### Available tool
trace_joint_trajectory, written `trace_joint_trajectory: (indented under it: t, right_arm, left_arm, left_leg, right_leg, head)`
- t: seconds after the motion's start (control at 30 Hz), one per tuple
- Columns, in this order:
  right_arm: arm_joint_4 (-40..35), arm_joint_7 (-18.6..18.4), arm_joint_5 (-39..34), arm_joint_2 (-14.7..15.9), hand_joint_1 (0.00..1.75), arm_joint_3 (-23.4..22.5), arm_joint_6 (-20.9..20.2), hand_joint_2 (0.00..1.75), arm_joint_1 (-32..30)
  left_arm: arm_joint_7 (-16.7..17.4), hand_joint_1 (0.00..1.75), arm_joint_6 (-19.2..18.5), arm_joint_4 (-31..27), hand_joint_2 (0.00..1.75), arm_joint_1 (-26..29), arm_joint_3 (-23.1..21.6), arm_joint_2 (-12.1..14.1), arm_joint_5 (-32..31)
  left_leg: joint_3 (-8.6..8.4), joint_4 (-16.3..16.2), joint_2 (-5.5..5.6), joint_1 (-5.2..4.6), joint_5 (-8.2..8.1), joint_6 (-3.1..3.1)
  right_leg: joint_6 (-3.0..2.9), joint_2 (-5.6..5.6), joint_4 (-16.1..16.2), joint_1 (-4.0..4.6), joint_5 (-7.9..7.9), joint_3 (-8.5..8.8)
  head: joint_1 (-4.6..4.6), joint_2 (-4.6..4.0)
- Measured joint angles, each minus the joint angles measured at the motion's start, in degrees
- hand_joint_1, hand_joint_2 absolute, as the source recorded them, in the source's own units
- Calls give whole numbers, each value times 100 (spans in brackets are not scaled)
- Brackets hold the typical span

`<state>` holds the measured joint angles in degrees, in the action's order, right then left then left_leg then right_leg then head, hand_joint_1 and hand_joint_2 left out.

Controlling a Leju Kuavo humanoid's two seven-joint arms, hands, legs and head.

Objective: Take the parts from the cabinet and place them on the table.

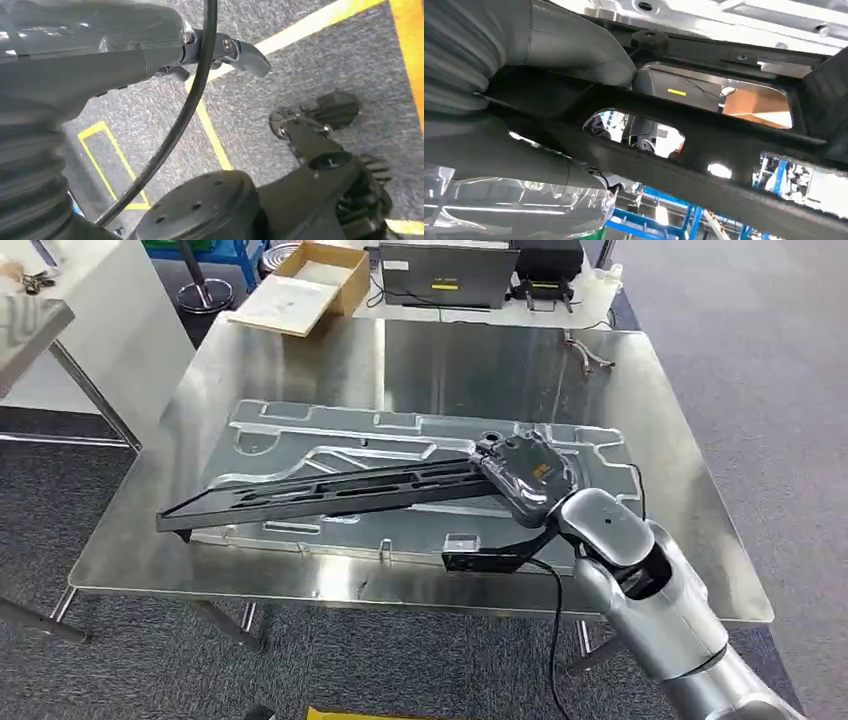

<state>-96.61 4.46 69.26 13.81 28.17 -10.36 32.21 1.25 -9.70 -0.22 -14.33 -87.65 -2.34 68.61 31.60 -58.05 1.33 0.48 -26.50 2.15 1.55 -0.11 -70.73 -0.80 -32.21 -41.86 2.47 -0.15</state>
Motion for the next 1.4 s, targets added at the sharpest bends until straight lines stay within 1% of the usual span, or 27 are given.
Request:
trace_joint_trajectory:
  t: [0.03,0.07,0.1,0.13,0.17,0.23,0.27,0.3,0.33,0.4,0.43,0.47,0.5,0.53,0.57,0.6,0.63,0.67,0.7,0.73,0.77,0.8,0.9,0.93,1.13,1.37,1.4]
  right_arm:
    - [20,0,0,0,175,-7,0,175,2]
    - [37,0,0,0,175,-18,0,175,1]
    - [59,0,0,-2,175,-26,-2,175,-2]
    - [81,0,0,-4,175,-39,-7,175,2]
    - [88,-2,0,-9,175,-42,-7,175,3]
    - [105,-9,0,-9,175,-55,-9,175,6]
    - [107,-9,2,-2,175,-74,-4,175,3]
    - [118,-9,2,51,175,-85,-4,175,8]
    - [127,-9,2,78,175,-85,-4,175,11]
    - [160,-9,2,107,175,-83,-4,175,-9]
    - [180,-9,2,111,175,-83,-2,175,-17]
    - [197,-9,2,111,175,-83,-4,175,-21]
    - [208,-7,2,111,175,-83,-4,175,-28]
    - [210,-7,2,111,175,-85,-2,175,-30]
    - [212,-7,2,111,175,-85,-4,175,-29]
    - [223,-4,2,111,175,-85,-4,175,-31]
    - [243,-4,0,111,175,-83,-4,175,-27]
    - [247,-4,0,111,175,-83,-4,175,-29]
    - [249,-4,2,111,175,-85,-2,175,-46]
    - [254,-4,2,111,175,-92,-2,175,-48]
    - [260,-2,2,111,175,-103,-2,175,-42]
    - [276,4,2,111,0,-118,-2,0,-54]
    - [343,22,7,68,0,-173,15,0,-103]
    - [365,37,15,61,0,-182,24,0,-105]
    - [507,85,57,52,0,-195,33,0,-209]
    - [590,96,55,52,0,-195,33,0,-229]
    - [599,98,52,52,0,-195,33,0,-229]
  left_arm:
    - [-7,0,-11,0,175,1,-15,0,15]
    - [-11,0,-20,0,175,0,-22,-2,35]
    - [-20,0,-24,0,175,2,-26,-9,46]
    - [-26,0,-26,0,175,8,-31,-7,53]
    - [-31,0,-28,0,175,10,-35,-4,70]
    - [-50,0,-28,0,175,9,-48,0,101]
    - [-55,0,-28,0,175,0,-66,11,105]
    - [-66,0,-28,0,175,-1,-83,13,116]
    - [-70,0,-31,0,175,-3,-96,13,136]
    - [-74,0,-31,0,175,9,-107,13,149]
    - [-74,0,-31,0,175,20,-114,13,151]
    - [-74,0,-31,0,175,30,-114,13,151]
    - [-74,0,-31,0,175,36,-114,15,151]
    - [-74,0,-26,0,175,36,-114,24,153]
    - [-74,0,-28,0,175,36,-114,33,155]
    - [-74,0,-28,2,175,44,-114,37,157]
    - [-74,0,-28,2,175,47,-116,48,157]
    - [-76,0,-31,0,175,45,-118,46,171]
    - [-92,0,-31,0,175,56,-118,46,210]
    - [-118,0,-31,0,175,68,-118,46,254]
    - [-131,0,-31,0,175,61,-118,46,300]
    - [-151,0,-33,0,175,55,-118,46,339]
    - [-179,0,-37,0,175,59,-118,48,448]
    - [-179,0,-37,0,0,63,-118,48,442]
    - [-175,0,24,0,0,78,-109,48,679]
    - [-109,0,2,0,0,79,-114,81,765]
    - [-103,0,-13,0,0,79,-116,94,772]
  left_leg:
    - [-97,1,4,-1,-67,-14]
    - [-190,7,2,-2,-138,-34]
    - [-249,-2,3,-13,-196,-54]
    - [-266,12,19,-25,-256,-104]
    - [-271,54,9,-20,-299,-150]
    - [-330,-35,-10,-39,-222,-203]
    - [-265,-193,-24,-24,-240,-218]
    - [-139,-489,-39,-20,-236,-247]
    - [87,-874,-42,-18,-358,-273]
    - [558,-1530,-44,-4,-758,-307]
    - [760,-1702,-46,-3,-880,-319]
    - [828,-1619,-48,-1,-813,-326]
    - [798,-1350,-51,-1,-593,-318]
    - [698,-939,-53,-1,-249,-302]
    - [564,-436,-52,-2,199,-282]
    - [530,-75,-41,-8,511,-235]
    - [525,-20,-48,-45,276,-216]
    - [499,-61,-47,-52,380,-163]
    - [494,-35,-41,-50,393,-143]
    - [484,12,-29,-21,428,-167]
    - [486,9,-27,-34,427,-174]
    - [486,9,-20,-41,418,-166]
    - [480,10,4,-49,382,-128]
    - [480,9,6,-50,379,-123]
    - [458,8,7,-57,352,-91]
    - [443,0,6,-60,355,-84]
    - [441,-5,6,-86,354,-83]
  right_leg:
    - [-29,-1,397,6,306,99]
    - [-89,-16,875,25,765,217]
    - [-153,-63,1250,62,1219,246]
    - [-167,-56,1248,97,1092,262]
    - [-191,-51,1250,109,1139,287]
    - [-269,-45,1297,100,1067,361]
    - [-302,-34,1357,61,1054,466]
    - [-345,-52,1368,66,1012,534]
    - [-373,-53,1370,66,963,580]
    - [-388,-50,1369,78,872,663]
    - [-384,-38,1364,85,816,716]
    - [-378,-20,1358,85,767,774]
    - [-368,-9,1350,85,711,842]
    - [-355,-7,1340,87,653,917]
    - [-338,-8,1334,92,586,1001]
    - [-320,-9,1333,91,530,1015]
    - [-288,10,1299,105,515,1035]
    - [-242,17,1294,110,484,1002]
    - [-221,13,1308,107,464,1015]
    - [-244,10,1282,125,448,1021]
    - [-268,10,1295,122,488,1008]
    - [-265,7,1303,115,484,1013]
    - [-253,-11,1357,115,459,1056]
    - [-230,-16,1393,114,431,1077]
    - [-224,-20,1416,113,431,1109]
    - [-184,-22,1415,111,439,1124]
    - [-171,-23,1417,89,440,1125]
  head:
    - [0,0]
    - [0,0]
    - [0,0]
    - [-2,0]
    - [2,0]
    - [0,0]
    - [2,0]
    - [0,0]
    - [0,0]
    - [0,0]
    - [2,0]
    - [2,0]
    - [2,0]
    - [2,0]
    - [2,0]
    - [0,0]
    - [2,0]
    - [0,0]
    - [2,0]
    - [0,0]
    - [2,0]
    - [2,0]
    - [0,0]
    - [0,0]
    - [0,0]
    - [0,0]
    - [0,0]
